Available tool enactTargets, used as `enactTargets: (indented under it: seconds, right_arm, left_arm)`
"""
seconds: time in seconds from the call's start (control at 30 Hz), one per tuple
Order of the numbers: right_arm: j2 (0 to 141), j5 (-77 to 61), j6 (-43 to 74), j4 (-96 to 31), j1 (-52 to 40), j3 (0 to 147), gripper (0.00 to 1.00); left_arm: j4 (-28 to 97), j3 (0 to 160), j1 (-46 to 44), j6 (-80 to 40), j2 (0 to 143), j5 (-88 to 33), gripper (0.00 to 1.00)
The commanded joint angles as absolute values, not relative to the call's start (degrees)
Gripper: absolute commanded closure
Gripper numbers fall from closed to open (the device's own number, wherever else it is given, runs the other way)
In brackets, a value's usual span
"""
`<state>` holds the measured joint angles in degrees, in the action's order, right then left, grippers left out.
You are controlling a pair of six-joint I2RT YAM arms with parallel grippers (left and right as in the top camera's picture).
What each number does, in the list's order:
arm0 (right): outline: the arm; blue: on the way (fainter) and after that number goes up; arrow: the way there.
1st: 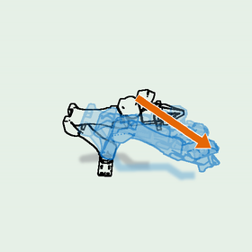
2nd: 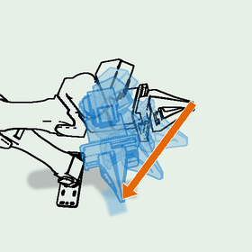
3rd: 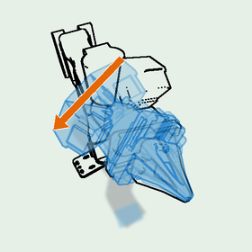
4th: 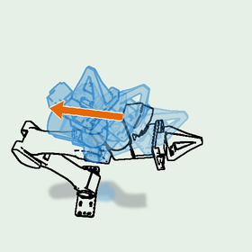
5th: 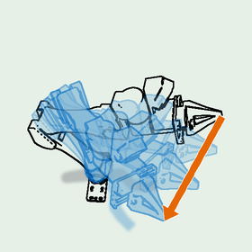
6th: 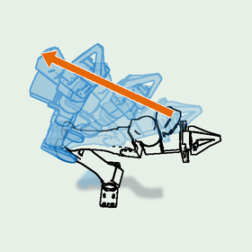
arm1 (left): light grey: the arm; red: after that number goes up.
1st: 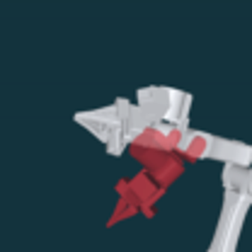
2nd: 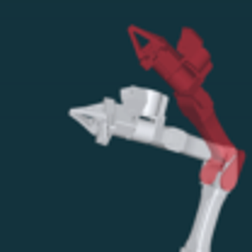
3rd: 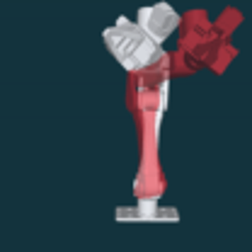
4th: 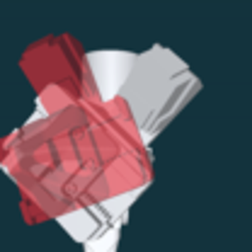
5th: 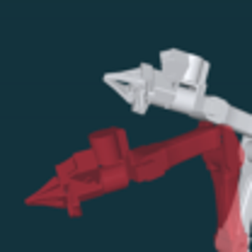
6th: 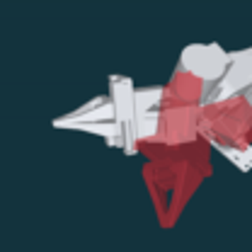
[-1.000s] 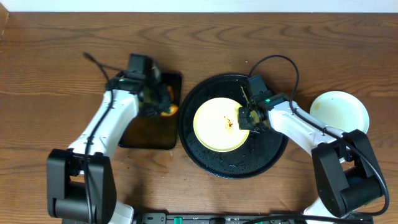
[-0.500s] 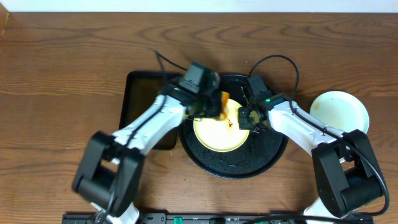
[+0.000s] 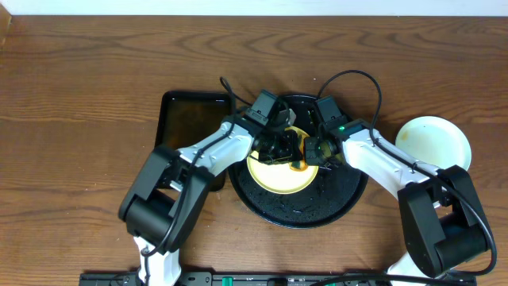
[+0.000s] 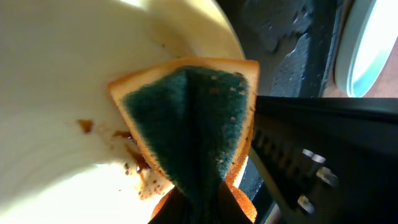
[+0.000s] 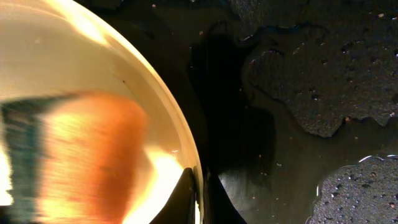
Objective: Clean dirty plates on tray and stack at the side
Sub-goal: 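Scrub the yellow plate with the sponge in the left gripper, then return the sponge to the black tray and lift the yellow plate with right gripper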
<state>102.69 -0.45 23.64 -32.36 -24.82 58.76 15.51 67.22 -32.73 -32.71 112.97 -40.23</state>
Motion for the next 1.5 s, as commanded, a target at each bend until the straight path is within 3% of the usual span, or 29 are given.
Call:
enactTargets:
  seconds: [0.0,0.3,0.47,0.67,0.83,0.97,1.17,1.47]
  right_arm:
    - [103.24,4.27,23.09,-32.75,-24.73,58.39,0.99]
    - [103.24,4.49,23.09,-34.00,-24.67,58.39,0.99]
    - [103.24,4.49,23.09,-34.04,-24.67,58.39,0.99]
    - [103.24,4.75,23.11,-33.58,-24.62,58.39,0.99]
    - [103.22,5.34,22.98,-30.46,-24.25,58.39,0.99]
    - [101.73,6.61,19.09,-27.44,-24.18,58.43,0.99]
    - [93.73,10.92,13.45,-26.98,-24.21,58.65,0.99]
    - [80.71,22.33,-5.41,-26.92,-24.49,58.65,0.99]
  left_arm:
    - [15.07,68.05,-33.85,-33.30,115.63,-43.40,0.93]
    - [18.83,68.16,-27.49,-33.06,115.63,-24.60,0.93]
    - [18.81,68.38,-22.26,-28.71,111.59,-26.76,0.93]
    - [25.91,68.38,-22.26,-22.57,101.34,-30.02,0.93]
    - [33.10,68.38,-22.17,-21.21,92.68,-14.04,0.93]
    - [36.47,68.38,-21.15,-21.26,89.67,-1.19,0.92]
    - [37.52,68.38,-16.62,-21.26,89.84,-0.58,0.93]
    - [37.34,68.36,-9.06,-21.67,89.91,-0.60,0.92]
